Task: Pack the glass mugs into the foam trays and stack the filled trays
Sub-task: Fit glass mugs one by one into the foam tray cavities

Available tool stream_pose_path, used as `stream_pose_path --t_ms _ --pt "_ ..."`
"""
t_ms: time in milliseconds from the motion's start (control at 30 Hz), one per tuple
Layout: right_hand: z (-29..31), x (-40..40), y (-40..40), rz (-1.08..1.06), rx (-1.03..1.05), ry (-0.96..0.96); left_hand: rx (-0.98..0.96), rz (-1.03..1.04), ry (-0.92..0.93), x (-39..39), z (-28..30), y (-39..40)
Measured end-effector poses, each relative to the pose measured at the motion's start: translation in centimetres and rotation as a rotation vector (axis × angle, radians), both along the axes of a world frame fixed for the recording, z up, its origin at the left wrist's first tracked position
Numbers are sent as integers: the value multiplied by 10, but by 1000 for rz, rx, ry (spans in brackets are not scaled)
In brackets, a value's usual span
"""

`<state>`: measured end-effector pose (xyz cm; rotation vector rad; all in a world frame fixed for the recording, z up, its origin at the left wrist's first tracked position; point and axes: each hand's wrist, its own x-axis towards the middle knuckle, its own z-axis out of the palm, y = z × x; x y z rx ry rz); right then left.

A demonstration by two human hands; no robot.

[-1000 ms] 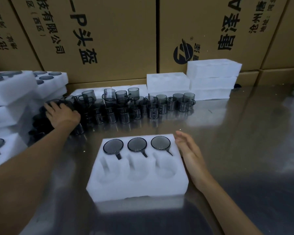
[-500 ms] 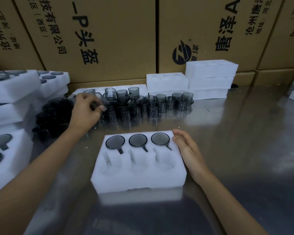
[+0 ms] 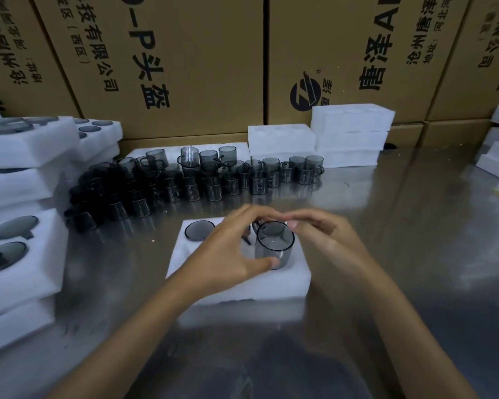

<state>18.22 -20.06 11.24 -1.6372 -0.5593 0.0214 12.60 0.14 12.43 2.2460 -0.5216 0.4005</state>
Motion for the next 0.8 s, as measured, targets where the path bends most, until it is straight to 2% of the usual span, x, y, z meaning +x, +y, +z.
stream_pose_path --t_ms 67,300,467,800 --pt "-3 -7 2 0 32 -5 -47 14 11 2 -5 0" --pt "-3 -10 3 -116 -121 -72 -106 47 -12 5 -16 -2" --pt "-2 -10 4 -174 -173 -157 -61 96 -54 4 -20 -8" --pt "-7 -9 3 -302 -316 -236 -34 166 -17 5 -26 -8"
